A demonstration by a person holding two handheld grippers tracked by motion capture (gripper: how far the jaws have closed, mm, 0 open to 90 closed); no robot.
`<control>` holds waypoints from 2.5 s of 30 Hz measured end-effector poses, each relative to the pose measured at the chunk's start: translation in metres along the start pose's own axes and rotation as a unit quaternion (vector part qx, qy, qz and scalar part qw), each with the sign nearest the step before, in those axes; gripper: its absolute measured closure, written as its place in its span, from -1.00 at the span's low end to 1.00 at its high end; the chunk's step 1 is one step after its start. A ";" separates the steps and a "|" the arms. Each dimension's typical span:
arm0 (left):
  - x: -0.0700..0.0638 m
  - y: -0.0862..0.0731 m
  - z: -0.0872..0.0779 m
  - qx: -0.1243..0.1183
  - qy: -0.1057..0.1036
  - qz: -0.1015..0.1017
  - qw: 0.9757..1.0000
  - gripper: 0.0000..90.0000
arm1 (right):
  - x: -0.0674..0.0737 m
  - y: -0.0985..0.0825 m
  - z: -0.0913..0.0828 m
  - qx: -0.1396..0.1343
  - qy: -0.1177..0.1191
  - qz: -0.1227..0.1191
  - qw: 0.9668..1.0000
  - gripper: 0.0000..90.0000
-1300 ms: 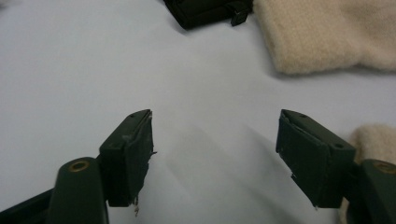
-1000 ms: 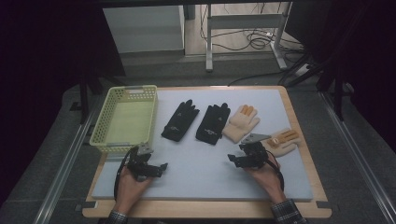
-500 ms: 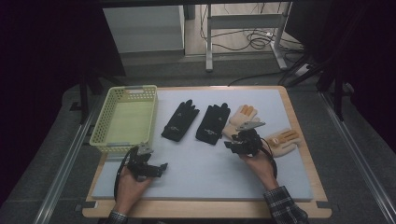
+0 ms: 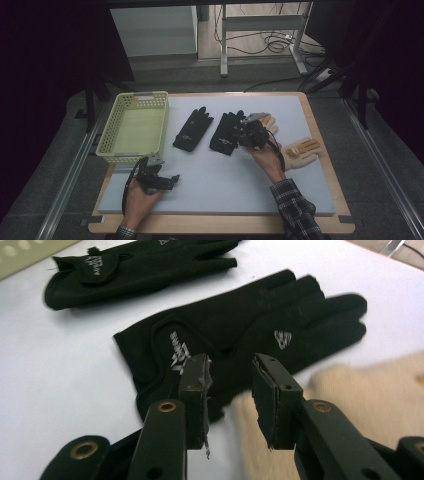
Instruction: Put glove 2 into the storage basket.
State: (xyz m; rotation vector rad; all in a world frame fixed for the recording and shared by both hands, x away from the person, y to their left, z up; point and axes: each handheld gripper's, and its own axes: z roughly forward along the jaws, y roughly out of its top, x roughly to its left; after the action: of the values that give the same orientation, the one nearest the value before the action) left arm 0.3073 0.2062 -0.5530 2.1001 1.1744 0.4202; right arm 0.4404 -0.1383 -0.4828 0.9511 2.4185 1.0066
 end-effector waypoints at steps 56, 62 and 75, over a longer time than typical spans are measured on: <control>0.000 0.000 0.000 0.000 0.000 0.000 1.000 -0.91 | 0.025 0.028 -0.028 0.030 -0.010 -0.042 0.999 0.92; 0.000 0.000 0.000 0.000 0.000 0.000 1.000 -0.91 | 0.049 0.039 0.005 0.029 0.008 -0.059 0.998 0.87; 0.000 0.000 0.000 0.000 0.000 0.000 1.000 -0.91 | 0.066 0.054 0.016 0.001 0.032 -0.078 0.996 0.38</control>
State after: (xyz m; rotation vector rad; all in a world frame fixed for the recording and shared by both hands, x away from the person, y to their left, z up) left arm 0.3073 0.2061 -0.5532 2.0999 1.1749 0.4188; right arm 0.4259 -0.0561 -0.4589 0.7278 2.5016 0.9924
